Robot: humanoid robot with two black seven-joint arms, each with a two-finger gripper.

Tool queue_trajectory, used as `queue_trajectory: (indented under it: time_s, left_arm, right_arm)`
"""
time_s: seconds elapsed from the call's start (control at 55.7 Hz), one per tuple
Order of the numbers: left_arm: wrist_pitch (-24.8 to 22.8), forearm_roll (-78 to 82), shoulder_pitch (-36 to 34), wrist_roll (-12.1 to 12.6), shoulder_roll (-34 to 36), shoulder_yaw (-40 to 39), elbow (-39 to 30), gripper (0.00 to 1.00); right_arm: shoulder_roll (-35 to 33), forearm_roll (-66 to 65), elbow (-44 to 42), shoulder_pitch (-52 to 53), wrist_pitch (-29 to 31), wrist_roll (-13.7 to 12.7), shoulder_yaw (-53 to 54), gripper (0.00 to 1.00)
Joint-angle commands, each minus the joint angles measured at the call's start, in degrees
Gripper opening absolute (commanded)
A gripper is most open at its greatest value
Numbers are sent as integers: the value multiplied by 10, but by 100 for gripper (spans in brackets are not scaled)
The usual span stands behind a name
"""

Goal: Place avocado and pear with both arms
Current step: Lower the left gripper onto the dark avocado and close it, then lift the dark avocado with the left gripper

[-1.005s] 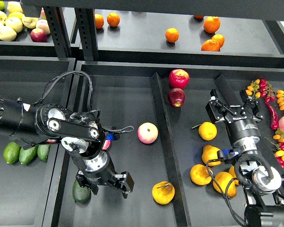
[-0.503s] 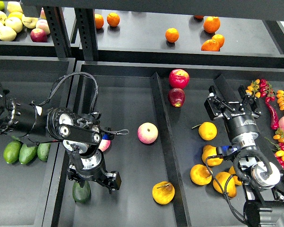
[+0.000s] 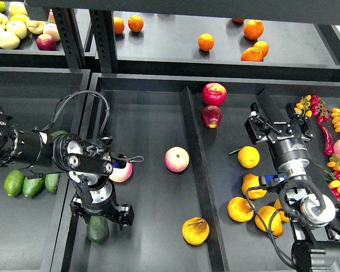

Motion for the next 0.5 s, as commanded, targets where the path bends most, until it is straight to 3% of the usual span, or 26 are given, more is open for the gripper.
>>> queue_trajectory:
  time_s: [0.0, 0.485]
  left_arm:
    - [0, 1, 15, 0, 0, -1, 18, 99]
    - [0, 3, 59, 0, 0, -1, 86, 99]
  right_arm:
    - [0, 0, 0, 0, 2, 0, 0, 99]
    - [0, 0, 5, 0, 6, 1, 6, 100]
